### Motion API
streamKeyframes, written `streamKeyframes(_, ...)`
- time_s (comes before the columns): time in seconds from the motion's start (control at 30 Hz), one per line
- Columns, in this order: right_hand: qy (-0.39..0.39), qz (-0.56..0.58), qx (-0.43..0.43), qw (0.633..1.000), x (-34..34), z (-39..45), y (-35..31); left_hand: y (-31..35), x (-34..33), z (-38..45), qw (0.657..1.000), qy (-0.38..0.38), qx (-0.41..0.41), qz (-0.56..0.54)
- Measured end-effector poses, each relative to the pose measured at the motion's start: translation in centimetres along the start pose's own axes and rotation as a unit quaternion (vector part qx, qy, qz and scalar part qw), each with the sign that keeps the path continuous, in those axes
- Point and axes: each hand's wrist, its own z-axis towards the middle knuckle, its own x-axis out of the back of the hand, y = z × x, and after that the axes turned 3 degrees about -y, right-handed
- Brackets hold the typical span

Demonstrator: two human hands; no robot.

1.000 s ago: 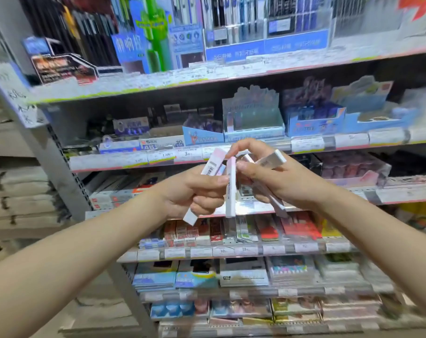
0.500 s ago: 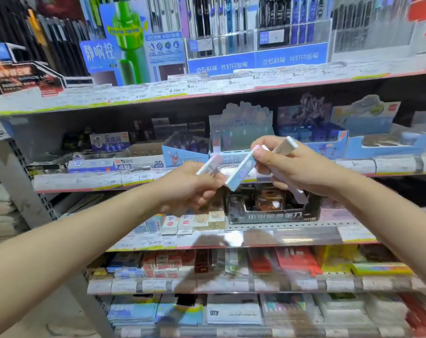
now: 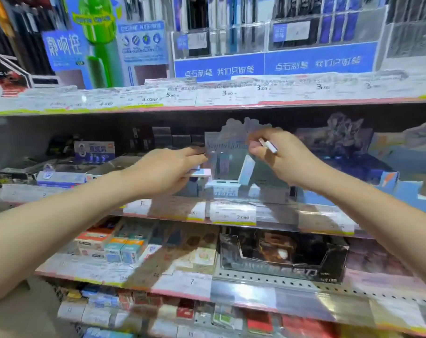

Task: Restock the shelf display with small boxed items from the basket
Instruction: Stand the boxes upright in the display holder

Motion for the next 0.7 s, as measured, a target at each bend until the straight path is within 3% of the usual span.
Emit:
streamKeyframes(0.17, -0.005, -0.033, 0.001, 0.999, -1.7, 1.9, 0.6, -2.3, -0.7, 1.2, 0.998, -0.051, -0.033, -0.003)
streamKeyframes(0.37, 0.008, -0.031, -0.009, 0.999, -2.9, 3.8, 0.2, -4.3, -1.2, 2.0, 0.989, -0.056, -0.121, -0.067)
streamKeyframes(0.7, -0.036, -0.053, -0.051, 0.997, -3.5, 4.6, -0.6, -6.0, -1.9, 3.2, 0.971, -0.082, -0.173, -0.144)
